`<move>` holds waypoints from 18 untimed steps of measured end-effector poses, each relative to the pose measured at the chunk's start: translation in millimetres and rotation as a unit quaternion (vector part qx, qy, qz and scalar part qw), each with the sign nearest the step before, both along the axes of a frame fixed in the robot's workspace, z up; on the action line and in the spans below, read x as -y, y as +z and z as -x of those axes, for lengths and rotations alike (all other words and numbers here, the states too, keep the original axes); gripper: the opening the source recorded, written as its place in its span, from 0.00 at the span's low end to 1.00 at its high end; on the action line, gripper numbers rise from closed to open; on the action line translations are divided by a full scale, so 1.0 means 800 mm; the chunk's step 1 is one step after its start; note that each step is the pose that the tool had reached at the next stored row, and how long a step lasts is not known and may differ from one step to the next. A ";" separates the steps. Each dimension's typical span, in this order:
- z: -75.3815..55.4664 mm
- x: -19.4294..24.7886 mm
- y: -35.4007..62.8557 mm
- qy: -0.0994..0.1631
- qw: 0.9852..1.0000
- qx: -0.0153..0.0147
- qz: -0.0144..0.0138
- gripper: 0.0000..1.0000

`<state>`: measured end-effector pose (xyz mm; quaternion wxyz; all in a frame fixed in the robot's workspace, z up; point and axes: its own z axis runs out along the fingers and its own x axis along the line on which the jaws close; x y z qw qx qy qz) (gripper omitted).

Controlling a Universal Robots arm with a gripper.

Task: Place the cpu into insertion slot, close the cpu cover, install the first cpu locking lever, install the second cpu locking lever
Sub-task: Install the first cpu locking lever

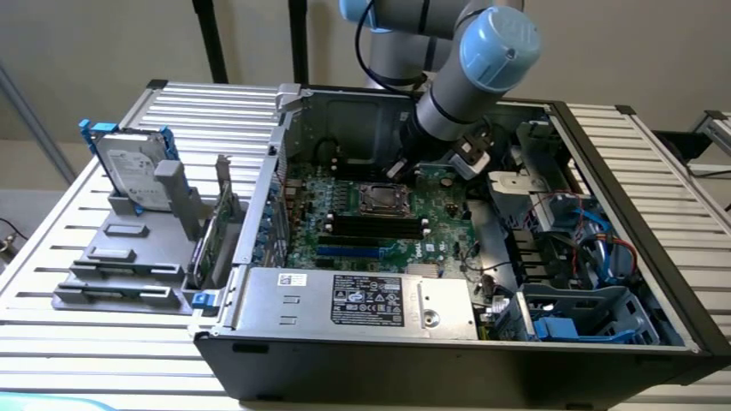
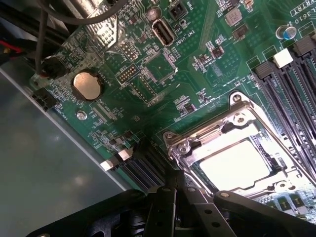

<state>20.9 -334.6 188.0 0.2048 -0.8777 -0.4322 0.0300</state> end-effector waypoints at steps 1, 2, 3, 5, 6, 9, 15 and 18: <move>0.000 0.0005 0.000 0.000 1.000 0.000 0.000 0.11; 0.000 0.0010 -0.001 0.001 1.000 0.000 0.000 0.11; 0.000 0.0015 -0.001 0.001 1.000 0.000 -0.001 0.11; 0.000 0.0023 -0.002 0.002 1.000 0.000 -0.002 0.11; 0.000 0.0025 -0.002 0.002 1.000 0.000 -0.003 0.11; 0.000 0.0029 -0.003 0.004 1.000 0.000 -0.009 0.11; -0.001 0.0048 -0.005 0.008 1.000 0.000 -0.020 0.11; -0.001 0.0061 -0.005 0.010 1.000 0.000 -0.024 0.11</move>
